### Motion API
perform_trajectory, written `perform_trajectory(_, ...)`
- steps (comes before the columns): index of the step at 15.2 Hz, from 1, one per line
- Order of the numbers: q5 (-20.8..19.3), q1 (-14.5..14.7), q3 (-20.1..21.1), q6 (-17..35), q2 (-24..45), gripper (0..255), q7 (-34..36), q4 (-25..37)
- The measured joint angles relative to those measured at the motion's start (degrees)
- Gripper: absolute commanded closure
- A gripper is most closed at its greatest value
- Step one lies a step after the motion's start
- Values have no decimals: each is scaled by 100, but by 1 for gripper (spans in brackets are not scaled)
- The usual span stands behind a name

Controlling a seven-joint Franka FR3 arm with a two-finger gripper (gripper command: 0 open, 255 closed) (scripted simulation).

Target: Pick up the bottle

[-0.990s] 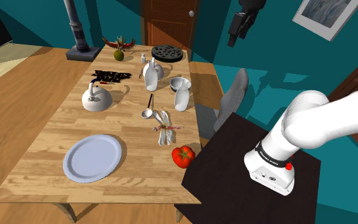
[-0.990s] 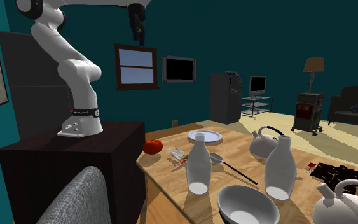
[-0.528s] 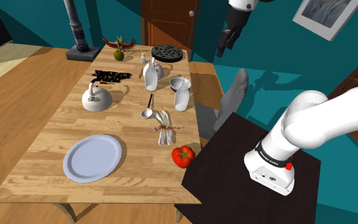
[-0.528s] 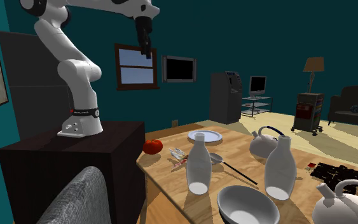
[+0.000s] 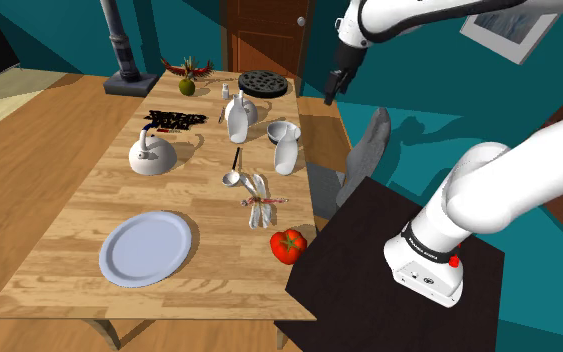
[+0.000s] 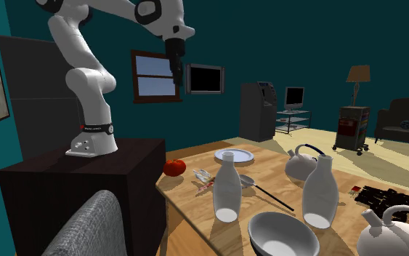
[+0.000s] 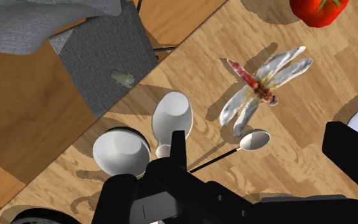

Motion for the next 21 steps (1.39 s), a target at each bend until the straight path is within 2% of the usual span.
perform_trajectory(5,188,52,-331,883,995,0,-446,162)
perform_trajectory(9,516,86,-575,1582,1874,0,-932,360)
perform_trajectory(14,1196,80,-678,2217,3044,0,-1619,862)
perform_trajectory(21,2218,-311,-416,2754,4679,0,-2629,1869)
